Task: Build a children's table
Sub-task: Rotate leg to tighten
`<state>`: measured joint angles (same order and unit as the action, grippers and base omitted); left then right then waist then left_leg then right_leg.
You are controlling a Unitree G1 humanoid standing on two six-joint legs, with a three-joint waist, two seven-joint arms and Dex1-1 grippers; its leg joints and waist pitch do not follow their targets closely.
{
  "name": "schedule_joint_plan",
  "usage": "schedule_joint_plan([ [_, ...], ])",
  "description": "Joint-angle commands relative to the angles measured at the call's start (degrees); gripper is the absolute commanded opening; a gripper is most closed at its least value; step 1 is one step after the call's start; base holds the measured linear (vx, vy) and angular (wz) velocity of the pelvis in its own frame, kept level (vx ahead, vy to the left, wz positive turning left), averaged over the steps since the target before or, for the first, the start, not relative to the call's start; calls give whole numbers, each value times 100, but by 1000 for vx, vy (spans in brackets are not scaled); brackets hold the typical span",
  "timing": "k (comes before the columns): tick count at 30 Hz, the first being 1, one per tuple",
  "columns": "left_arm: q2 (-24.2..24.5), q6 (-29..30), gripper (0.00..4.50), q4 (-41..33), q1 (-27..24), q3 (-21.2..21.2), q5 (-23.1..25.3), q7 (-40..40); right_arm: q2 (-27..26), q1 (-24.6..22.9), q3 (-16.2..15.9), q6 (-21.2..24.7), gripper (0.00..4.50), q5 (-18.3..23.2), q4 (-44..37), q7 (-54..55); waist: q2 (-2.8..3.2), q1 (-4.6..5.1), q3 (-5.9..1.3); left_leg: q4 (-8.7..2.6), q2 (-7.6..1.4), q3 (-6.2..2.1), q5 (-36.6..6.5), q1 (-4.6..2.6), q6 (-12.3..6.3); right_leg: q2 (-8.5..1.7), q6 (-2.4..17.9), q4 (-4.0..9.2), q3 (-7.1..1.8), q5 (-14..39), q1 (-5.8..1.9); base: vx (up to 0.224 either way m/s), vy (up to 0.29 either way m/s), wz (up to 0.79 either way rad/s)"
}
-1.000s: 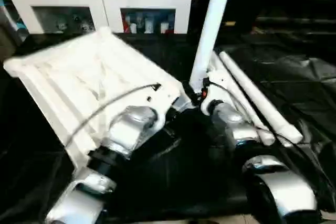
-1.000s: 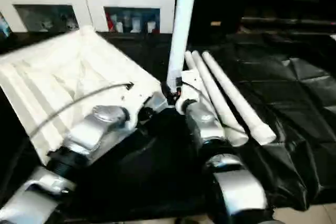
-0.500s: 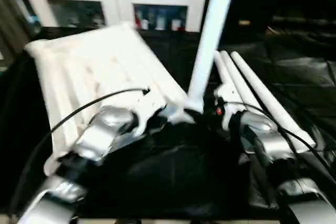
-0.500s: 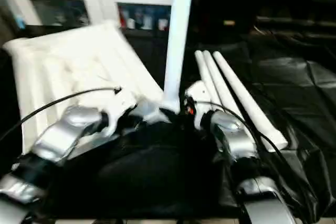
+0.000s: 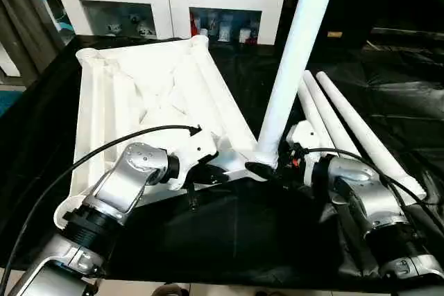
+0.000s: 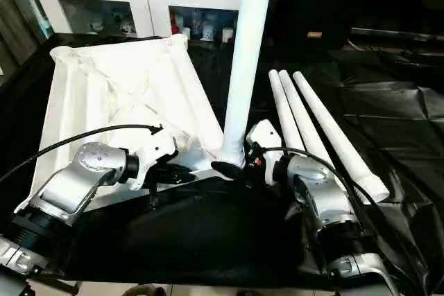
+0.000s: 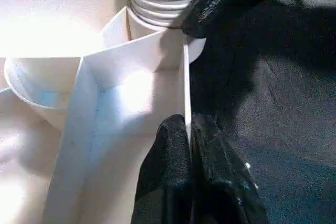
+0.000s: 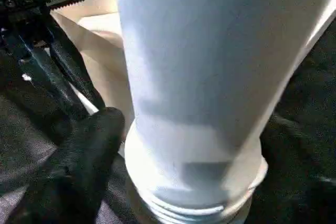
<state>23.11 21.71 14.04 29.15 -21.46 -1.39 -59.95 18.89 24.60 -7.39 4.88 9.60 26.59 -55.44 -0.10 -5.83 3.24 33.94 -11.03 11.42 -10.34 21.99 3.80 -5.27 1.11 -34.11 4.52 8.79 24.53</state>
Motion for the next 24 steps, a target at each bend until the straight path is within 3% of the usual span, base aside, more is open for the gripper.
schedule_joint_plan([
  [1,-58,-222,0,-228,56,34,-165,-170,46,1,-22,103,356,31,-166,30,-26,16,-430,-386,-228,-98,-941,-113,-376,-312,1185,325,-269,1084,-356,0,0,0],
  [8,-29,-300,0,-220,-10,7,-148,-169,14,-6,-37,81,289,3,-126,17,-29,10,-431,-375,-222,-98,-947,-105,-396,-315,1173,322,-268,1110,-364,0,0,0],
  [16,-55,-254,0,-220,-28,4,-135,-138,-77,-117,-70,61,277,-52,-68,89,-26,11,-443,-361,-221,-100,-891,-105,-398,-307,1193,296,-269,1001,-367,0,0,0],
  [20,-201,-119,0,-156,-24,54,-102,109,-325,-98,92,47,277,-117,230,680,-27,35,-433,-366,-210,-103,-964,-100,-344,-312,1167,316,-268,1166,-361,0,0,0],
  [22,-433,30,0,46,49,97,65,606,-725,48,381,96,277,-129,697,1618,-17,89,-410,-380,-212,-100,-1129,-110,-247,-308,1121,352,-278,1412,-332,0,0,0],
  [24,-583,128,0,193,112,115,186,937,-970,169,549,129,277,-125,985,2206,-19,130,-409,-396,-199,-126,-1286,-96,-125,-325,1031,371,-266,1733,-355,0,0,0],
])
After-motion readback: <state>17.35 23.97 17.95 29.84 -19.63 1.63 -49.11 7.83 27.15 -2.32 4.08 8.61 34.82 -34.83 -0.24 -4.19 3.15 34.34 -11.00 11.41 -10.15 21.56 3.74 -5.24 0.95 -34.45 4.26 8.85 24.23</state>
